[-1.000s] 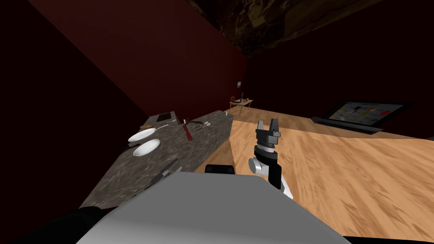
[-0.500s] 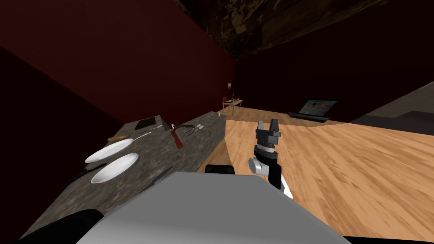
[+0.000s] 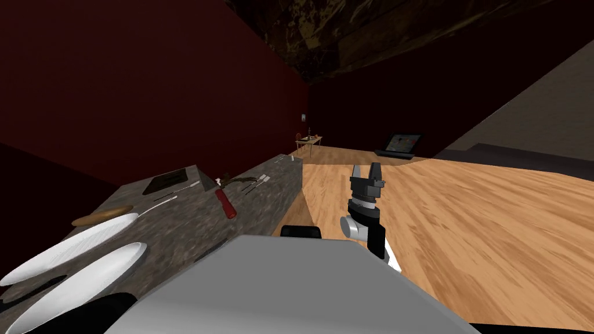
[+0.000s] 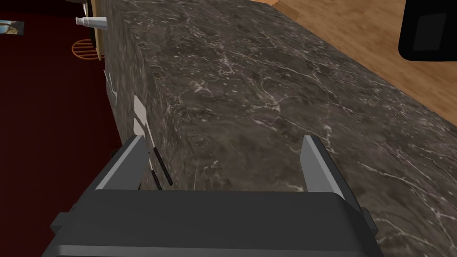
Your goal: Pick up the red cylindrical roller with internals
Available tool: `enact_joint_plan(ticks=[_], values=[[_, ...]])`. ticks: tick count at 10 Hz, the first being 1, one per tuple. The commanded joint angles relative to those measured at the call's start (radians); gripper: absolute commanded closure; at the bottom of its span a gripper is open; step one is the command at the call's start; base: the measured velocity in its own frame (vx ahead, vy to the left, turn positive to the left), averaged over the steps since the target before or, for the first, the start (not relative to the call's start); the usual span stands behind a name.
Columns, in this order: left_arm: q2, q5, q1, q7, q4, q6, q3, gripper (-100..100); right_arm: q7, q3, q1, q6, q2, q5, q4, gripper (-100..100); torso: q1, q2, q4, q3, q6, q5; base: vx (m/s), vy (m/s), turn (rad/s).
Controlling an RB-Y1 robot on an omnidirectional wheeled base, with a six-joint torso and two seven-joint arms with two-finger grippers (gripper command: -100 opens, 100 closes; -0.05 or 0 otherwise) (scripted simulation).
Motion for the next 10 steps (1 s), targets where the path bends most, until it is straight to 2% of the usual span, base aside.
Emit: enact_joint_plan(ticks=[1,2,4,5,8,10], values=[[0.050,0.041,0.026,0.009,0.037,-0.016,-0.022,-100,0.000,0.000,0.000,0.000,0.000,0.000,0.000,0,0.000,0.000,0.000,0.000,0.000,0.000,0.092,0.018,-0.351],[0.056,0.041,0.026,0.009,0.037,-0.016,-0.022,-100,0.000,0.000,0.000,0.000,0.000,0.000,0.000,0,0.000,0.000,0.000,0.000,0.001,0.000,0.071,0.022,-0.167],[0.128,0.106,0.085,0.016,0.088,-0.037,-0.049,-100,0.000,0.000,0.000,0.000,0.000,0.000,0.000,0,0.000,0.000,0.000,0.000,0.001,0.000,0.115,0.034,-0.409],[0.136,0.114,0.085,0.016,0.088,-0.037,-0.049,-100,0.000,0.000,0.000,0.000,0.000,0.000,0.000,0,0.001,-0.003,-0.001,-0.002,0.001,0.000,0.103,0.071,-0.180],[0.225,0.208,0.154,0.024,0.160,-0.050,-0.090,-100,0.000,0.000,0.000,0.000,0.000,0.000,0.000,0,0.003,-0.001,0.000,-0.001,0.001,0.001,0.098,0.096,-0.380],[0.263,0.266,0.185,0.027,0.203,-0.044,-0.116,-100,0.000,0.000,0.000,0.000,0.000,0.000,0.000,0,0.008,-0.002,-0.001,-0.001,0.000,0.002,0.083,0.158,-0.388]])
